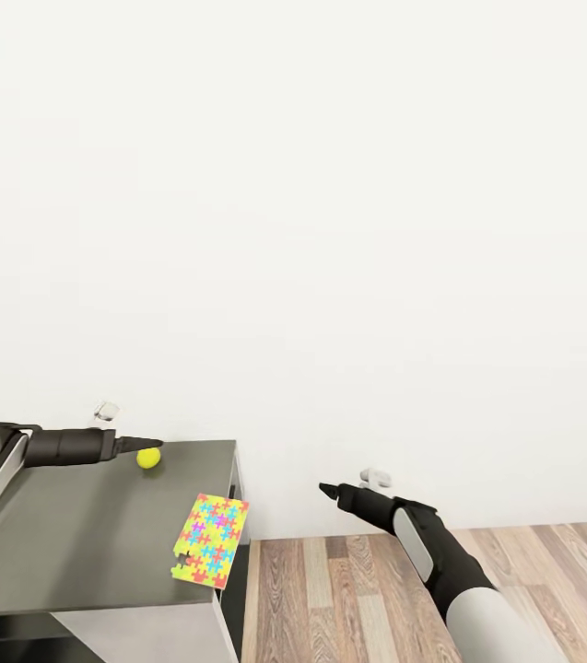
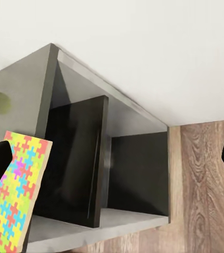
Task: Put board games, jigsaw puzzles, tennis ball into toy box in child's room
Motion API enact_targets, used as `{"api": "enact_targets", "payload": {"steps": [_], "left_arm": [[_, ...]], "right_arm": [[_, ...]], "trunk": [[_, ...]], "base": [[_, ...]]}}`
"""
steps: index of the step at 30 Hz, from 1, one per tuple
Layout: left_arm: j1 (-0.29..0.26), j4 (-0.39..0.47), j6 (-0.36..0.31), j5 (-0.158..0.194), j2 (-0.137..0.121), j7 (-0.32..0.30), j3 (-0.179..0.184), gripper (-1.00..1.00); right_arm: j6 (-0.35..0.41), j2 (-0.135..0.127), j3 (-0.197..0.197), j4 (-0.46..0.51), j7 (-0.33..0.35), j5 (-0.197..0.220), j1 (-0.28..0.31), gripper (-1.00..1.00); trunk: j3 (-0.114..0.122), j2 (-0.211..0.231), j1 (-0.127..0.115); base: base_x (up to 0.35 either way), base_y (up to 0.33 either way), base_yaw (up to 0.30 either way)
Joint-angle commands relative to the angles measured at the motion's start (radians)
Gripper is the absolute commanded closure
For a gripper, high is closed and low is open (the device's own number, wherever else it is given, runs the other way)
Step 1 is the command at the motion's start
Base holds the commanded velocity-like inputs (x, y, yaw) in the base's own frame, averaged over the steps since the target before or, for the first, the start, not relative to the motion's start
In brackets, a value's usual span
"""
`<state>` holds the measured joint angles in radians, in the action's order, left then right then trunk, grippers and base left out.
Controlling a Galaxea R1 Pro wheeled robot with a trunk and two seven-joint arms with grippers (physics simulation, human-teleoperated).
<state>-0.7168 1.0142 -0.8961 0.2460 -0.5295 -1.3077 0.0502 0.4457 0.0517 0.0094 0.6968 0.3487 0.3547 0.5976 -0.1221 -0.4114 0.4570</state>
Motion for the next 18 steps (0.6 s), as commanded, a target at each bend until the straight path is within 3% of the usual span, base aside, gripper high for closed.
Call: {"api": "enact_targets", "payload": {"steps": [1,11,18], "left_arm": [[-0.001,0.0,-0.009,0.006,-0.001,-0.004,0.003,-1.0],[-0.001,0.0,-0.009,0.007,-0.001,-0.01,0.002,-1.0],[-0.001,0.0,-0.009,0.007,-0.001,-0.01,0.003,-1.0]], "right_arm": [[0.007,0.003,0.001,0.001,-0.001,0.012,0.001,-1.0],[0.008,0.014,-0.003,0.001,-0.001,0.021,0.001,-1.0],[0.01,0.014,-0.005,0.001,0.0,0.055,0.001,-1.0]], "trunk": [[-0.005,-0.01,0.005],[-0.037,-0.08,0.043],[-0.059,-0.129,0.07]], "base": [[0.0,0.0,0.0],[0.0,0.0,0.0],[0.0,0.0,0.0]]}}
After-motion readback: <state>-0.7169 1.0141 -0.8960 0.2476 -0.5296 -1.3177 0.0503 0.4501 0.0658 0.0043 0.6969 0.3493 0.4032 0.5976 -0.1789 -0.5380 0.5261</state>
